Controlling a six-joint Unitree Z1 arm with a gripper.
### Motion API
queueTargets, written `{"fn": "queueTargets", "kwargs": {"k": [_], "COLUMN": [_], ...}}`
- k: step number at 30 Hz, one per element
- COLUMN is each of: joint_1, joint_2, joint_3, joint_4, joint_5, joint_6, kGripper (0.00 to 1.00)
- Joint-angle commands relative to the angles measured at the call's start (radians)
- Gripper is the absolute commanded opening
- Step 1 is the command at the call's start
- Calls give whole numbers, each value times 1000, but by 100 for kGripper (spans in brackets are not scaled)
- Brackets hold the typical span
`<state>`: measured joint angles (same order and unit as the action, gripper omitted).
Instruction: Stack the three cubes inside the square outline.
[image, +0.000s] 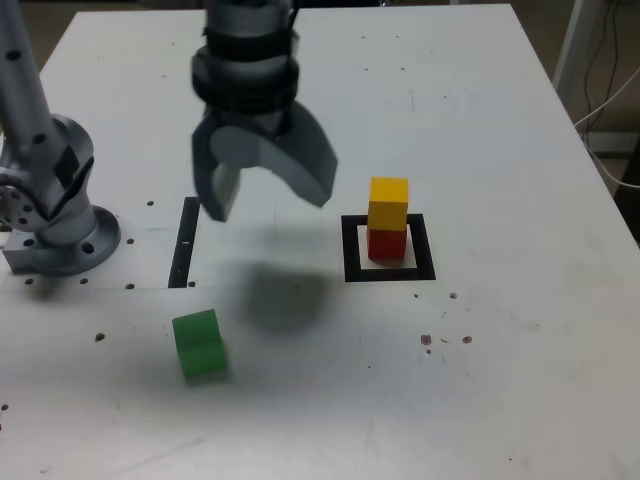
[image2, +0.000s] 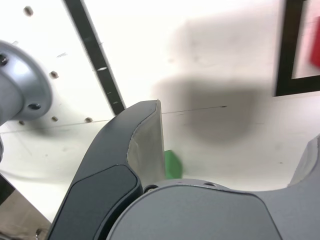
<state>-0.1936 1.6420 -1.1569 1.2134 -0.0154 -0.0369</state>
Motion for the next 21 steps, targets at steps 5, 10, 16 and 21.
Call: {"fn": "queueTargets", "kwargs": {"k": [5,10,16,21], "joint_1": [-92,-168,-260,-324], "joint_2": [-25,-31,-32,-29], "joint_3": [64,100,112,118], "joint_4": [-30,-50,-61,-67], "joint_5": [-18,-37,-55,-75], "joint_6": [-88,-140,-199,-265], "kGripper": [100,100,100,100]}}
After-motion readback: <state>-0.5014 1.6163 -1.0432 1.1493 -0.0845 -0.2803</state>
